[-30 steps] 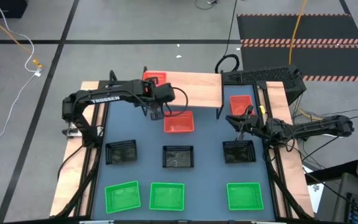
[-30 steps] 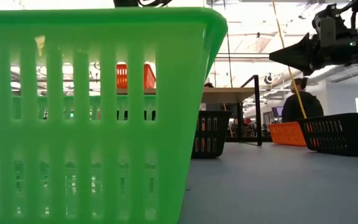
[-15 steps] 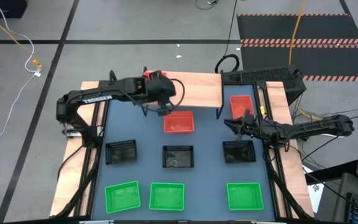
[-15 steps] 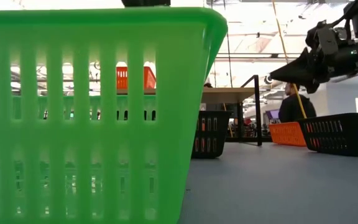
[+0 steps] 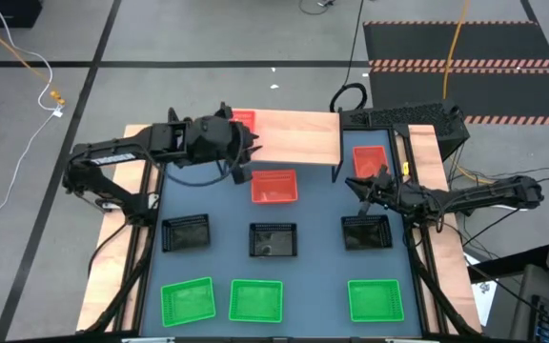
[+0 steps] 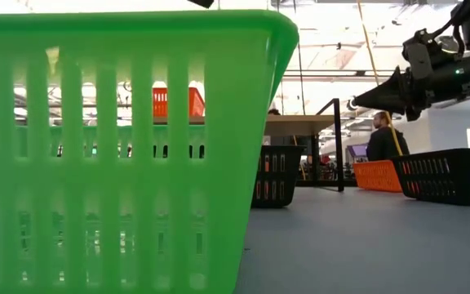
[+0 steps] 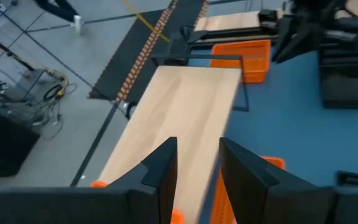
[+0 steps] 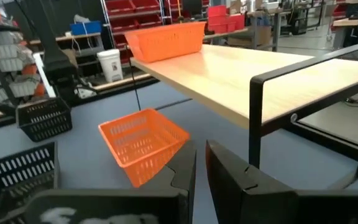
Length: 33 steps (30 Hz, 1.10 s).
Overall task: Stack baskets on shelf by color
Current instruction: Put the left black bin on the shelf
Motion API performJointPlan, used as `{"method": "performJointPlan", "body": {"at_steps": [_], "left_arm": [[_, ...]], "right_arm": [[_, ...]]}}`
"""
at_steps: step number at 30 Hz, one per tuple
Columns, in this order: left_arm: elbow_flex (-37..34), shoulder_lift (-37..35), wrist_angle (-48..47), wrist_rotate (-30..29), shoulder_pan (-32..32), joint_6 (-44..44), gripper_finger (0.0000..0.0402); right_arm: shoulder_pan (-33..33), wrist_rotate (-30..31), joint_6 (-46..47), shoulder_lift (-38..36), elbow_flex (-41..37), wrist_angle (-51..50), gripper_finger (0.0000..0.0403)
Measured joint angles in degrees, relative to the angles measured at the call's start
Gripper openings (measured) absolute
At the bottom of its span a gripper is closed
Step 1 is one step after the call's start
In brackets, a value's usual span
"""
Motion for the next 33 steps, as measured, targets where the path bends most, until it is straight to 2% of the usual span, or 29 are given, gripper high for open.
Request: {"method": "performJointPlan", "body": {"at_steps": [4,7,11,18,25,33], "left_arm": [[0.00,-0.38,1.20,-0.04,-2.36,-0.28,0.0122],[0.00,-0.30,2.08,-0.88,-3.62,-3.56,0.0122],[0.00,0.04,2.65,-3.34,-4.85,-7.41,0.0122],[-0.02,0.12,3.29,-7.45,-4.56,-6.56,0.0122],[-0.02,0.19,3.62,-7.41,-4.10,-7.32,0.0122],[-0.52,0.21,4.47,-6.73,-6.60,-5.95,0.0122]], "right_arm": [[0.00,-6.05,-2.99,0.02,0.00,-0.26,0.0032],[0.00,-10.55,-4.23,0.05,0.00,-0.21,0.0032],[0.00,-10.46,-5.01,0.15,-0.04,-1.34,0.0031],[0.00,-10.44,-2.69,0.22,-0.04,-1.97,0.0031],[-0.03,-8.96,-2.25,0.66,1.82,14.56,0.0031],[-0.17,-7.21,-1.82,6.00,10.71,6.98,0.0031]]}}
